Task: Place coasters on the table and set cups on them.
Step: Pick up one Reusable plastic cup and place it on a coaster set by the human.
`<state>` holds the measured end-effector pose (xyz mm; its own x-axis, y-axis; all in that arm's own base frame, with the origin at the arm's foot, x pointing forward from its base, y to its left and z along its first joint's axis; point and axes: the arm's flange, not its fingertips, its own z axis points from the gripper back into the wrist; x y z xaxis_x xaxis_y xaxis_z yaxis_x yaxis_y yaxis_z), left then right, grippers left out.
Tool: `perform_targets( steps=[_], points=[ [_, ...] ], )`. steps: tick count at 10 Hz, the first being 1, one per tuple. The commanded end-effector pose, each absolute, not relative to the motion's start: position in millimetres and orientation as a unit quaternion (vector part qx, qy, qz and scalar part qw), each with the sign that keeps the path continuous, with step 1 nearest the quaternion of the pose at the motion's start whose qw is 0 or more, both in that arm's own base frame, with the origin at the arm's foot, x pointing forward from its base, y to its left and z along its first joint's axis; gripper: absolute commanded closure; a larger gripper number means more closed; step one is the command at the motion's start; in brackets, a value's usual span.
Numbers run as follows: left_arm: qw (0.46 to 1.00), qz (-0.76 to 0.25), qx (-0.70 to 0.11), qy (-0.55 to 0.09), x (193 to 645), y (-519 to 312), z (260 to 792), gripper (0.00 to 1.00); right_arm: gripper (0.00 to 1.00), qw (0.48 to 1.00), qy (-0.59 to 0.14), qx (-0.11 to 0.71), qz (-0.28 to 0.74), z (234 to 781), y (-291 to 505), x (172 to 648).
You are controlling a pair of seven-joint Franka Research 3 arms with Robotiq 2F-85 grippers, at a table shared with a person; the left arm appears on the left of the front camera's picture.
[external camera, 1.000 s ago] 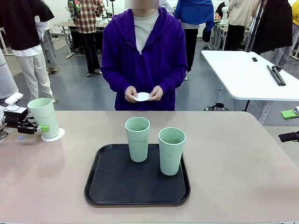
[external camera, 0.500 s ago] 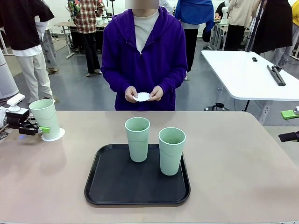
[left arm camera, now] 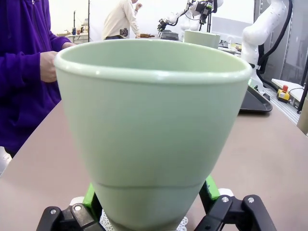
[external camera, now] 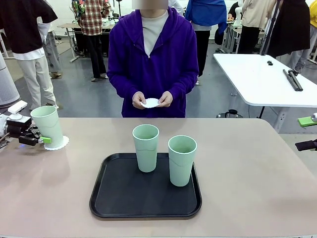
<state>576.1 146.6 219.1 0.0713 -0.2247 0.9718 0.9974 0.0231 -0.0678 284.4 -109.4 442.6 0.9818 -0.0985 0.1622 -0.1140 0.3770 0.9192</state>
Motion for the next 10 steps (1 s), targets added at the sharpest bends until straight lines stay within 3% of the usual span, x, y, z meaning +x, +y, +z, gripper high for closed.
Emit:
perform_targets(
  steps=[1, 10],
  points=[
    [0.575, -0.539, -0.454, -0.416, 579.4, 145.9, 220.3, 0.00, 0.00, 0.823, -0.095, 0.560, 0.005, 442.5, -109.5, 284.6],
    [0.587, -0.538, -0.474, -0.377, 578.6, 164.4, 227.5, 0.00, 0.00, 0.823, -0.095, 0.560, 0.005, 442.5, -109.5, 284.6]
  ],
)
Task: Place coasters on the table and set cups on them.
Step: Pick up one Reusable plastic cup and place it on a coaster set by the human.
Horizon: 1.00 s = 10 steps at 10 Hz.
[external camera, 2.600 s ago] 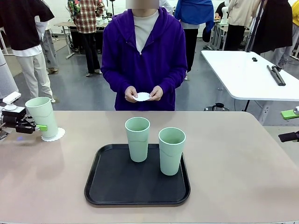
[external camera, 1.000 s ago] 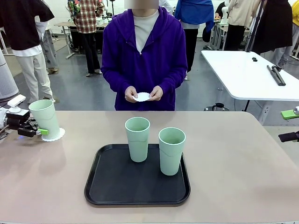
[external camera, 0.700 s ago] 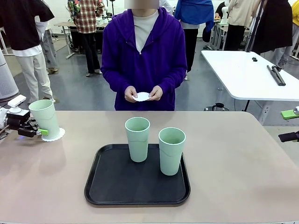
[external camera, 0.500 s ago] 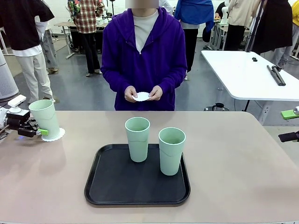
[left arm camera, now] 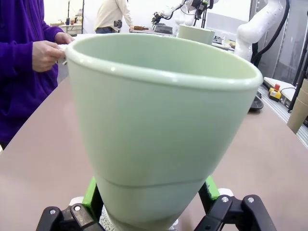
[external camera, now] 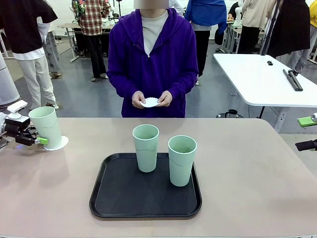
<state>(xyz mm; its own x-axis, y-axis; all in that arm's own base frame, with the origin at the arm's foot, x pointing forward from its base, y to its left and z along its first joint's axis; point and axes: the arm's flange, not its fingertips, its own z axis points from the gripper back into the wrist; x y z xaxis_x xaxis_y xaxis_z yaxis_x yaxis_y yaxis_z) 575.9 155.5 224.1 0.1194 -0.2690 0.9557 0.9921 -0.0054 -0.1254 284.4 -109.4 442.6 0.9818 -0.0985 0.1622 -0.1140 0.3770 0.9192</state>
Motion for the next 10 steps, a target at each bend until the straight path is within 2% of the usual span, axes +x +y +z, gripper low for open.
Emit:
perform_targets(
  steps=[1, 10],
  points=[
    [0.588, -0.536, -0.475, -0.376, 579.4, 168.0, 228.7, 0.00, 0.00, 0.823, -0.095, 0.560, 0.005, 442.5, -109.5, 284.6],
    [0.592, -0.530, -0.469, -0.385, 580.5, 183.2, 235.0, 0.00, 0.00, 0.823, -0.095, 0.560, 0.005, 442.5, -109.5, 284.6]
  ],
)
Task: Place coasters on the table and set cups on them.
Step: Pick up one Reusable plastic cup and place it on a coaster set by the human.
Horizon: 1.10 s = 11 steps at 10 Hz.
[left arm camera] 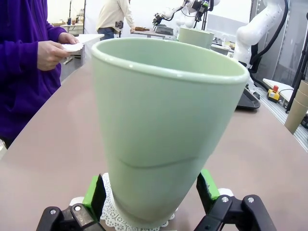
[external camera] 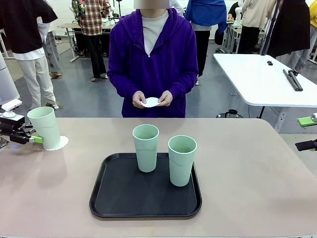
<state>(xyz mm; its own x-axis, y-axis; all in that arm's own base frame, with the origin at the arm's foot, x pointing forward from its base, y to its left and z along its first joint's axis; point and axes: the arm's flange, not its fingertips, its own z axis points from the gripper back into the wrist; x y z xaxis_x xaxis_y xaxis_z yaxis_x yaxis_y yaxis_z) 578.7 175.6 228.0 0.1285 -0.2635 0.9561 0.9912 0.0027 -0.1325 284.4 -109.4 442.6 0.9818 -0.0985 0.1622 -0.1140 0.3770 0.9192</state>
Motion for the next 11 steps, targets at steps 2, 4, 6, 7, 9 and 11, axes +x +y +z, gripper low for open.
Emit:
perform_targets(
  steps=[2, 4, 6, 7, 9, 11],
  points=[
    [0.597, -0.530, -0.463, -0.385, 577.1, 192.9, 241.2, 0.00, 0.00, 0.823, -0.095, 0.560, 0.005, 442.5, -109.5, 284.6],
    [0.602, -0.526, -0.460, -0.387, 576.6, 204.6, 243.9, 0.00, 0.00, 0.823, -0.095, 0.560, 0.005, 442.5, -109.5, 284.6],
    [0.625, -0.520, -0.433, -0.390, 576.5, 220.3, 250.8, 0.00, 0.00, 0.823, -0.095, 0.560, 0.005, 442.5, -109.5, 284.6],
    [0.655, -0.512, -0.399, -0.388, 572.0, 226.5, 262.7, 0.00, 0.00, 0.823, -0.095, 0.560, 0.005, 442.5, -109.5, 284.6],
    [0.734, -0.472, -0.328, -0.361, 551.1, 223.8, 305.1, 0.00, 0.00, 0.823, -0.095, 0.560, 0.005, 442.5, -109.5, 284.6],
    [0.794, -0.435, -0.268, -0.328, 531.0, 211.1, 338.0, 0.00, 0.00, 0.823, -0.095, 0.560, 0.005, 442.5, -109.5, 284.6]
  ],
)
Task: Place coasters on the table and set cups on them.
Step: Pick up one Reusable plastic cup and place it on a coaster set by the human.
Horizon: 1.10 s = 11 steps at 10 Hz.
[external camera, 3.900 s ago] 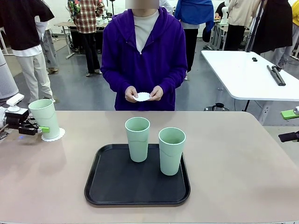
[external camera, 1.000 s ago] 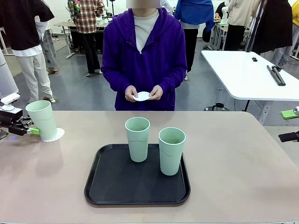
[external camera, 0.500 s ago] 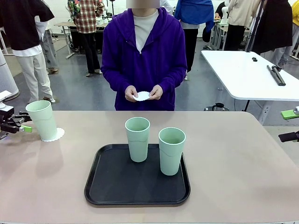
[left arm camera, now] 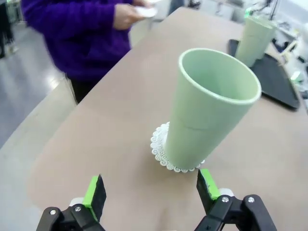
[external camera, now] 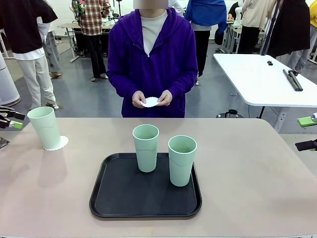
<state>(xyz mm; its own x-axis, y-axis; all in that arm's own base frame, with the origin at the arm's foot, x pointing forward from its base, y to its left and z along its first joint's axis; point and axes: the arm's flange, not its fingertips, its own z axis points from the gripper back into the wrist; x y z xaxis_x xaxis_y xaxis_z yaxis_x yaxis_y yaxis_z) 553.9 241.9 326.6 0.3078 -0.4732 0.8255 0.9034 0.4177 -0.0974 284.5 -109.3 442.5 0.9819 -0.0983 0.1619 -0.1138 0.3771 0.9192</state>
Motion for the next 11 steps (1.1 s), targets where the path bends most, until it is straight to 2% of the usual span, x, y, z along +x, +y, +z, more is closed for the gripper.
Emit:
perform_targets(
  steps=[1, 2, 7, 11],
  points=[
    [0.820, -0.413, -0.242, -0.314, 522.5, 203.4, 352.3, 0.00, 0.00, 0.823, -0.095, 0.560, 0.005, 442.5, -109.5, 284.6],
    [0.843, -0.397, -0.209, -0.296, 514.3, 196.5, 367.0, 0.00, 0.00, 0.823, -0.095, 0.560, 0.005, 442.5, -109.5, 284.6],
    [0.892, -0.364, -0.137, -0.230, 474.0, 140.3, 441.4, 0.00, 0.00, 0.823, -0.095, 0.560, 0.005, 442.5, -109.5, 284.6],
    [0.909, -0.363, -0.064, -0.195, 453.7, 83.9, 464.6, 0.00, 0.00, 0.823, -0.095, 0.560, 0.005, 442.5, -109.5, 284.6]
  ],
)
